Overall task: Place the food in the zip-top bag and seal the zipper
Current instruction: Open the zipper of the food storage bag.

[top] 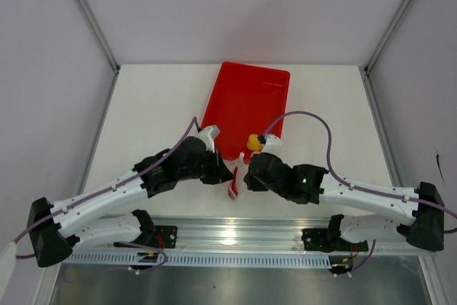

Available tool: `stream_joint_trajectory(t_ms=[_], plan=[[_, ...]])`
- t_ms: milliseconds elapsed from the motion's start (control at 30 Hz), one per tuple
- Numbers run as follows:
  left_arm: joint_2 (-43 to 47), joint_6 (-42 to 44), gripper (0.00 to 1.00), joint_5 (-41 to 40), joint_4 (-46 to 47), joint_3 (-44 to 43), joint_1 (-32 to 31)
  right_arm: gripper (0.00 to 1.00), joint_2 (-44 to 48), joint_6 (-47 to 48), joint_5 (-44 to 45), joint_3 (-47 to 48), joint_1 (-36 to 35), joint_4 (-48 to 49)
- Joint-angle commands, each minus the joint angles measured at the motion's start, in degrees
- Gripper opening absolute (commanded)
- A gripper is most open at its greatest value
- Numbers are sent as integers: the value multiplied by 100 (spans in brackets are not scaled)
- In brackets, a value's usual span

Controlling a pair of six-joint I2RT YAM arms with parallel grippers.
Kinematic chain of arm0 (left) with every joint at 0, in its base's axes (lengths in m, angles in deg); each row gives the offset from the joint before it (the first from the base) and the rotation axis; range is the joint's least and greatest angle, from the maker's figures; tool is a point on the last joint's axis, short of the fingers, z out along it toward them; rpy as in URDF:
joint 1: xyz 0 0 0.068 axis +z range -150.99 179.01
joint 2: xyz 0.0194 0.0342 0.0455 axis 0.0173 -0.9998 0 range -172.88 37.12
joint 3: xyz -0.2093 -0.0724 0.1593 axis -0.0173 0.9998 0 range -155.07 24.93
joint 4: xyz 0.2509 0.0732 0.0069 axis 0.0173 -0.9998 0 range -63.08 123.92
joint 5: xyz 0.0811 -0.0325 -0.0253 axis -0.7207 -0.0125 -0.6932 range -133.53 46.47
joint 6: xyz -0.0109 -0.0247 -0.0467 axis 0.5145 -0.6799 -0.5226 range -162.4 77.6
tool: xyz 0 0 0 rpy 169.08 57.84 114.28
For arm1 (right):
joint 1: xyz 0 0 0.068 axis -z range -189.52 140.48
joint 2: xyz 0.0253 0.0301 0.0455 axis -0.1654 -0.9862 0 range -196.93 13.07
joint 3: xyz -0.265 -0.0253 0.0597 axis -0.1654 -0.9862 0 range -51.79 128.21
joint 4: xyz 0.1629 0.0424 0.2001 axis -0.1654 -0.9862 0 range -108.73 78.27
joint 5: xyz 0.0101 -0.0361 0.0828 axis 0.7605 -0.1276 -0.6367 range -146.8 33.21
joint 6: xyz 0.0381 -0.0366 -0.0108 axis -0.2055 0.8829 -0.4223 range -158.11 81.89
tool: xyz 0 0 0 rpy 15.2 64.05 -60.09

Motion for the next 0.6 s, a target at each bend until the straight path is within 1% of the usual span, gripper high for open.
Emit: stream_joint_trajectory(t_ms=[0,133,167,233,267,300,367,433,533,567], plan=[[131,300,0,-211,-248,-144,-30,0,124,-70,452,193,6,-431],[175,511,1,-431,-573,-170,-30,0,71,-184,873,317,6,-1266],[193,546,1,-466,-661,-196,-30,0,54,-289,987,352,6,-1685],[210,669,0,-756,-898,-310,-30,0,-51,-421,1321,448,-3,-2127],[228,722,1,-783,-952,-346,-30,0,-87,-552,1427,466,6,-2486],[237,827,0,-809,-978,-389,-30,0,-104,-588,1498,475,-3,-2620],[211,906,1,-836,-1127,-486,-30,0,-96,-597,1551,449,-3,-2700],[97,1012,1,-775,-1189,-618,-30,0,-17,-379,1385,353,-11,-2508],[-70,1109,1,-502,-1163,-715,-30,0,123,17,999,229,-3,-1893],[-114,1109,0,-258,-1154,-733,-30,0,228,114,893,133,-3,-1544]])
